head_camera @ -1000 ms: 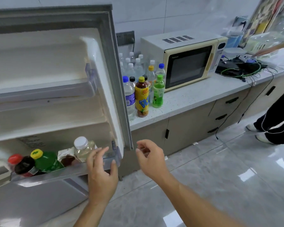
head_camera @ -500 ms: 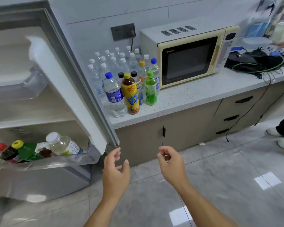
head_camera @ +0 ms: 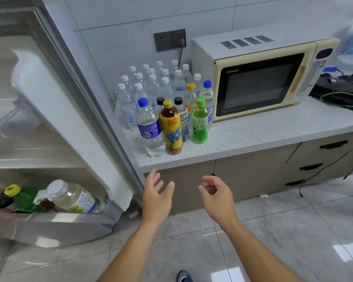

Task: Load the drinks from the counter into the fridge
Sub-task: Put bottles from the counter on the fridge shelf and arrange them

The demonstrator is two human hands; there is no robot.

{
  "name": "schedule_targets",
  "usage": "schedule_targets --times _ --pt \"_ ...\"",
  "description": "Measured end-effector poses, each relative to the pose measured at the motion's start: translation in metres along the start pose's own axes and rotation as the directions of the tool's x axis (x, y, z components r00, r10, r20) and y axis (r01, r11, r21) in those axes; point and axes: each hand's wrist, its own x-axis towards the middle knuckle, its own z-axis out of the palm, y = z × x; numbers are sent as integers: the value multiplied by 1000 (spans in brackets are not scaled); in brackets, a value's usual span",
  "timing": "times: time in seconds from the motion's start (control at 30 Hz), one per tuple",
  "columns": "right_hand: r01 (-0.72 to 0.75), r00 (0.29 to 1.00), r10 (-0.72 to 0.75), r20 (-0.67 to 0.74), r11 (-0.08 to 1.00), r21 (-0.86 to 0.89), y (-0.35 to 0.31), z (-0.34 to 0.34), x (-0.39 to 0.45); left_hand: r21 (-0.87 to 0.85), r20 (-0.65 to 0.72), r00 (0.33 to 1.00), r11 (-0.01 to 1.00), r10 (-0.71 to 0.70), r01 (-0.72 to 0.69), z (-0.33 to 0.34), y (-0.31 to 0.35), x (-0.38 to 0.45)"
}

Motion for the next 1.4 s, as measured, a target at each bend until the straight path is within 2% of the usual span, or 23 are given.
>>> schedule_targets --times 0.13,0.47,0.73,0.97,1.1,1.27,1.4 --pt "66 998 -66 8 997 -40 -37 6 55 -80 -71 997 996 -44 38 14 28 48" --pt "265 963 -258 76 958 -111 -87 51 141 -112 -254 962 991 -99 73 15 53 139" --pt "456 882 -435 181 885 -98 -113 66 187 -102 -293 947 989 -134 108 22 60 178" --pt "524 843 -483 238 837 -157 -117 80 208 -118 -302 947 990 -110 78 25 59 200" --pt "525 829 -459 320 835 -165 -121 83 218 -25 -293 956 999 -34 28 26 58 207" --pt "547 809 -487 328 829 -118 -117 82 219 -22 -282 958 999 -42 37 23 56 210" --pt "570 800 -540 259 820 -52 -109 78 212 14 -298 954 999 -38 44 21 58 206"
